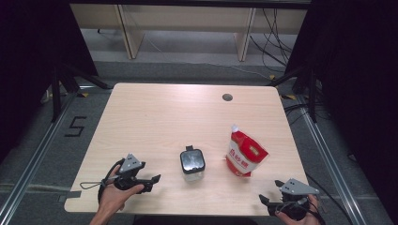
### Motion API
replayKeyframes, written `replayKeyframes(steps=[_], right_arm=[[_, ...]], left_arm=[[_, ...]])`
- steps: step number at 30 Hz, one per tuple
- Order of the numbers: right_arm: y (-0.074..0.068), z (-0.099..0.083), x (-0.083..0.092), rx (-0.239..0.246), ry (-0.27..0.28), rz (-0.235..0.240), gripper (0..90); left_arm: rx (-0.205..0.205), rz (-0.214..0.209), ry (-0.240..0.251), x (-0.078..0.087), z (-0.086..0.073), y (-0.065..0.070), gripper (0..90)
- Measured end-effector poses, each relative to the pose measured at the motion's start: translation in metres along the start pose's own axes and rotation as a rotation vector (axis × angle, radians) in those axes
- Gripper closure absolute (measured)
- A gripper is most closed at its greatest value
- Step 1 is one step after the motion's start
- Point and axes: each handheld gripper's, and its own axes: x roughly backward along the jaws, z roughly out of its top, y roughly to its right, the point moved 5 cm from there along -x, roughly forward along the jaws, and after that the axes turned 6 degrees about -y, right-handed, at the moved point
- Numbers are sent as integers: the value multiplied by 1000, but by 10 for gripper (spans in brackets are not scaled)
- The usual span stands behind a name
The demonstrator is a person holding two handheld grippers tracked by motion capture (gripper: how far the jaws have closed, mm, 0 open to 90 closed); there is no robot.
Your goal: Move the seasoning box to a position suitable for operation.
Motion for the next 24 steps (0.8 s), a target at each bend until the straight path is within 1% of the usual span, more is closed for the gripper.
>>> replayKeyframes(steps=[1, 2, 4, 5, 6, 7, 8, 9, 10, 11, 12, 13, 14, 15, 16, 17, 18, 19, 20, 21, 22, 23, 24], right_arm=[[2, 1, -1, 25, 15, -5, 207], [2, 1, -1, 22, 15, -1, 209], [1, 0, 0, 7, 6, -2, 212], [2, 0, 1, 5, 11, -4, 215], [3, 0, 1, 24, 11, -4, 217], [3, 0, 1, 21, 12, -9, 217], [2, 0, 2, -1, 12, -8, 217], [1, -1, 2, -14, 13, -11, 217], [2, 0, 2, 13, 20, -6, 217], [2, -1, 2, 12, 7, -7, 217], [2, 0, 2, 23, 9, -15, 218], [1, 0, 2, 20, 11, -13, 219], [0, 0, 2, 2, 10, -8, 220], [0, 0, 2, 0, 17, -14, 219], [1, 1, 2, 11, 22, -12, 219], [1, 0, 2, 11, 23, -12, 220], [1, 0, 2, 11, 21, -12, 222], [0, -1, 3, -11, 12, -9, 224], [0, -1, 3, -12, 11, -8, 225], [0, 0, 3, -2, 15, -10, 227], [-1, -1, 3, -16, 10, -8, 229], [-1, -1, 3, -14, 18, -10, 230], [-1, 0, 2, -4, 17, -5, 230]], left_arm=[[-8, 0, -5, 0, 1, 0, 221], [11, -9, 16, -1, 3, 2, 231], [-10, -15, 1, 0, 5, 2, 245], [-6, -19, 17, -1, 6, 3, 255], [15, -17, 40, -1, 9, 5, 263], [4, -18, 34, 0, 10, 4, 270], [12, -26, 38, 0, 12, 5, 277], [0, -16, 34, 1, 13, 4, 284], [-14, -24, 34, 1, 15, 4, 289], [-22, -18, 19, 2, 15, 4, 295], [-9, -27, 42, 1, 17, 6, 304], [-17, -26, 31, 1, 18, 6, 312], [-15, -28, 38, 1, 20, 6, 318], [-26, -31, 42, 1, 22, 5, 323], [-15, -34, 52, 0, 25, 6, 330], [-22, -44, 50, 1, 28, 5, 346], [-36, -44, 40, 2, 31, 4, 365], [-46, -45, 42, 2, 35, 3, 379], [-35, -49, 57, 1, 39, 4, 400], [-40, -57, 65, 1, 44, 5, 441], [-63, -53, 58, 1, 48, 4, 466], [-65, -57, 70, -1, 53, 5, 491], [-81, -63, 81, -3, 57, 5, 530]])
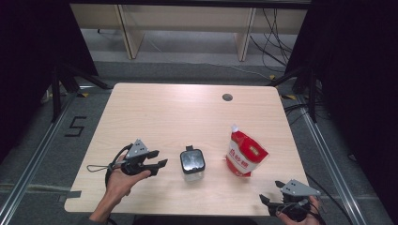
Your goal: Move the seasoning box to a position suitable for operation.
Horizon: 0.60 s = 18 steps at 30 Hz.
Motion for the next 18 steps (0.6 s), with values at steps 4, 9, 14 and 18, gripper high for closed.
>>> replayKeyframes(steps=[4, 9, 14, 18], right_arm=[[2, 0, -1, 21, 1, -7, 230], [1, -1, 1, -12, -10, -8, 230], [1, -1, 1, -10, -7, -6, 232], [0, -1, 1, -20, -10, -7, 234]], left_arm=[[-5, -25, 23, -6, 12, 1, 664], [-15, -44, 35, -13, 23, 4, 806], [-37, -50, 33, -19, 36, 8, 878], [-76, -62, 33, -33, 58, 17, 890]])
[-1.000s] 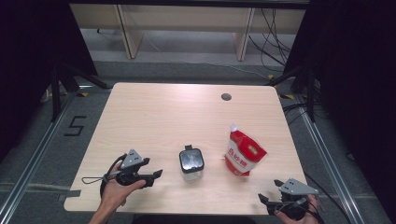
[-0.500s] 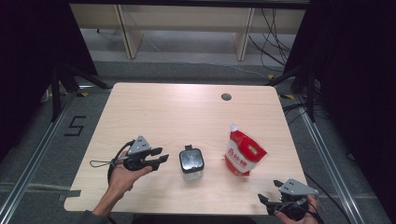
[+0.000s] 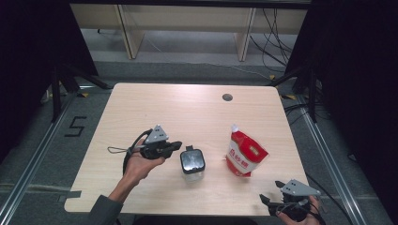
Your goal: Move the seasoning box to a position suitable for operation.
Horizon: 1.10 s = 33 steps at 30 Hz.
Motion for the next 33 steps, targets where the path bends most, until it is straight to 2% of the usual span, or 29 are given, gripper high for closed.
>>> replayKeyframes(steps=[1, 3, 5, 8, 10, 13, 14, 16, 18, 19, 23, 26, 29, 31, 33], right_arm=[[3, 1, -1, 31, 10, -1, 235], [3, 0, -1, 32, 3, -1, 235], [3, 0, -1, 32, 4, 1, 234], [2, 0, -1, 26, 4, 13, 235], [2, 0, -1, 35, 4, 3, 234], [1, 0, -2, 27, 0, 10, 234], [1, 0, -2, 22, 6, 15, 234], [2, 0, -2, 35, 5, 11, 234], [1, 0, -2, 28, 1, 13, 234], [-1, 0, -2, 8, -4, 18, 234], [0, 1, -3, 37, 9, 23, 234], [-2, 0, -3, 11, 4, 30, 234], [-1, 0, -3, 31, 1, 35, 234], [0, 1, -3, 44, 3, 20, 233], [-3, 0, -3, 19, -8, 26, 233]], left_arm=[[-10, -9, -11, -4, 4, 1, 889], [-23, -10, -23, -8, 7, 2, 889], [-50, -6, -53, -18, 14, 2, 889], [-53, -10, -71, -27, 18, 3, 889], [-52, -14, -80, -32, 21, 5, 890], [-79, -28, -107, -40, 22, 8, 889], [-76, -24, -112, -42, 22, 8, 889], [-76, -31, -119, -44, 22, 6, 889], [-59, -28, -122, -44, 21, 5, 888], [-53, -32, -123, -43, 21, 5, 887], [-64, -24, -147, -39, 19, 3, 885], [-39, -29, -156, -35, 16, 0, 879], [-38, -23, -169, -28, 12, -5, 875], [-24, -21, -170, -23, 9, -7, 874], [-8, -22, -167, -17, 6, -9, 869]])
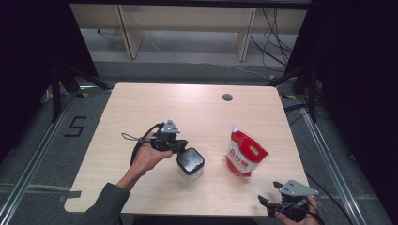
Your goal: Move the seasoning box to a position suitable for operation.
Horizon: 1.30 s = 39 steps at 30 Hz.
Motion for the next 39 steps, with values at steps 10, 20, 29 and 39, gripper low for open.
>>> replayKeyframes(steps=[10, 20, 29, 39], right_arm=[[0, 1, -1, 25, 9, 0, 233], [-1, 1, -1, 22, 4, 1, 235], [-1, 1, -1, 28, 5, -1, 234], [-1, 1, -2, 32, 3, -3, 234]], left_arm=[[53, -7, 6, 16, -18, -6, 859], [52, -20, 22, 26, -28, -4, 845], [90, -40, 61, 36, -39, -1, 798], [43, -26, 182, 50, -65, -3, 552]])
